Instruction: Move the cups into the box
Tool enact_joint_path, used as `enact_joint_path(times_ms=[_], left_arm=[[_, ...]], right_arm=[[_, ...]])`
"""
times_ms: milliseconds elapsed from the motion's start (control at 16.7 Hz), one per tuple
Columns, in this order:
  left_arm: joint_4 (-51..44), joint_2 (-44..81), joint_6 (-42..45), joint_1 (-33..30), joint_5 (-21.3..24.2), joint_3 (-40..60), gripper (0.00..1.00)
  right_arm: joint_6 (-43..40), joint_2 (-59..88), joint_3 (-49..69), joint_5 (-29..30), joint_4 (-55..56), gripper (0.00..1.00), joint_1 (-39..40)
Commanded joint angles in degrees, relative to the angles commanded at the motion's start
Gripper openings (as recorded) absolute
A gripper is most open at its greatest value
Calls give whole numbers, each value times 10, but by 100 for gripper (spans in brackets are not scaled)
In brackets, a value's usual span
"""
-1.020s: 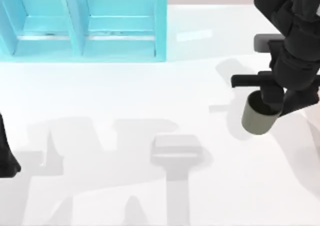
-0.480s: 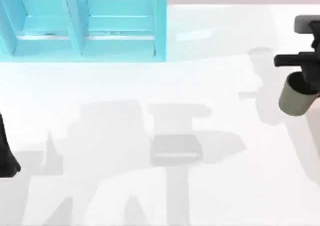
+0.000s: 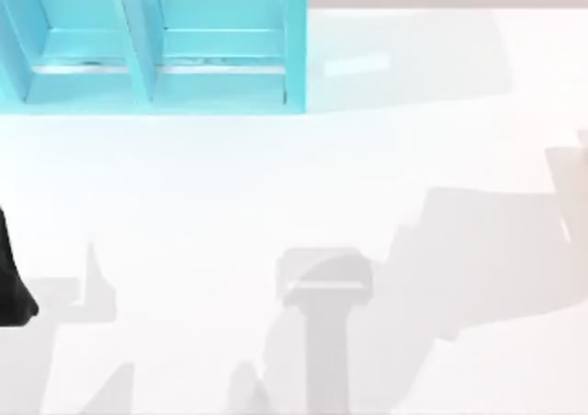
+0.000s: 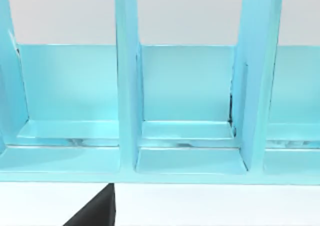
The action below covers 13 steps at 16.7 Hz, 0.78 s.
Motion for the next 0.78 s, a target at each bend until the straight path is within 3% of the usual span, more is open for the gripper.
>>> enact_joint_path(times_ms=[240, 780], left_arm=[[0, 0, 0, 0, 0, 0, 100], [0, 0, 0, 0, 0, 0, 100]], right_arm=[[-85, -4, 13, 0, -10, 0, -84], [-86, -5, -30, -1, 31, 0, -88]])
